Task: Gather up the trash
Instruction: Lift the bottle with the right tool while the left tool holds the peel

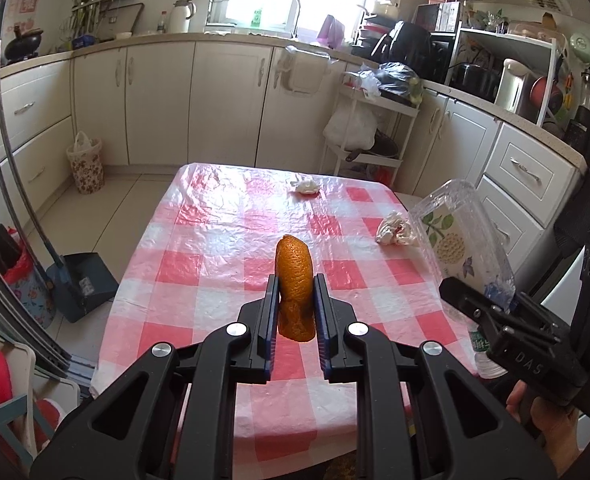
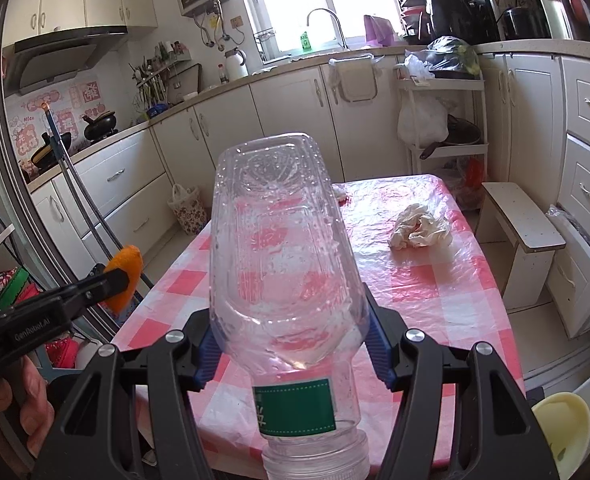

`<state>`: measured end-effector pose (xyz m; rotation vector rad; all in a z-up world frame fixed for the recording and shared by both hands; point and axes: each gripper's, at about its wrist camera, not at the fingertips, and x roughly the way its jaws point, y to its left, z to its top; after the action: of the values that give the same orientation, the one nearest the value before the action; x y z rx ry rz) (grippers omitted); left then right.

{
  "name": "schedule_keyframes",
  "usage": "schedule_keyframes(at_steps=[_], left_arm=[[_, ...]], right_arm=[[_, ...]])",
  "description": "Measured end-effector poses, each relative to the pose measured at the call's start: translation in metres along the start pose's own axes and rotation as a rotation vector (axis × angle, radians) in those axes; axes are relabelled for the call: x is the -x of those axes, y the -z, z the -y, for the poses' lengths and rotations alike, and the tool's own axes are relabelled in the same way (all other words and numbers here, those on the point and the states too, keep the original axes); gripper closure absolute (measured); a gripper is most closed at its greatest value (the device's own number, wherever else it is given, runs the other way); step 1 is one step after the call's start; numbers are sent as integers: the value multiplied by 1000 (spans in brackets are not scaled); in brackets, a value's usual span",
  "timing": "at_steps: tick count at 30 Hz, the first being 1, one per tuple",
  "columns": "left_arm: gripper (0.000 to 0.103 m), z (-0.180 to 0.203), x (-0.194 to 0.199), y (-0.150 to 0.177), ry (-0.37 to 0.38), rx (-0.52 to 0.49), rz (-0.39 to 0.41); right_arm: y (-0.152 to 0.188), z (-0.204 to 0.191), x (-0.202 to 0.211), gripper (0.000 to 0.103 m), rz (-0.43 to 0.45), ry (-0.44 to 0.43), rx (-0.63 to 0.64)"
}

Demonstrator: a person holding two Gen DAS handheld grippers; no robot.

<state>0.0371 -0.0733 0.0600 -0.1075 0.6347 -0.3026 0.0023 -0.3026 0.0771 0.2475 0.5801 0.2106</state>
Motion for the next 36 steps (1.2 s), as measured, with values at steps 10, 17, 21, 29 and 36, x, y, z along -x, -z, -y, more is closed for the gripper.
schedule_keyframes(at_steps=[10,17,21,29,36], left_arm=[[87,-1,33,-3,12,7,52],[87,5,43,-4,16,-3,68],[87,8,44,-3,19,-8,68],[87,14,45,-3,26,-18,69],[87,22,49,-4,34,-26,75]], right_arm=[[7,-4,15,44,22,-4,1],[8,-2,20,44,32,-5,-6],[9,-1,22,44,39,-6,-14],[11,1,32,44,53,-13,-25],[12,3,42,44,65,-19,-38]])
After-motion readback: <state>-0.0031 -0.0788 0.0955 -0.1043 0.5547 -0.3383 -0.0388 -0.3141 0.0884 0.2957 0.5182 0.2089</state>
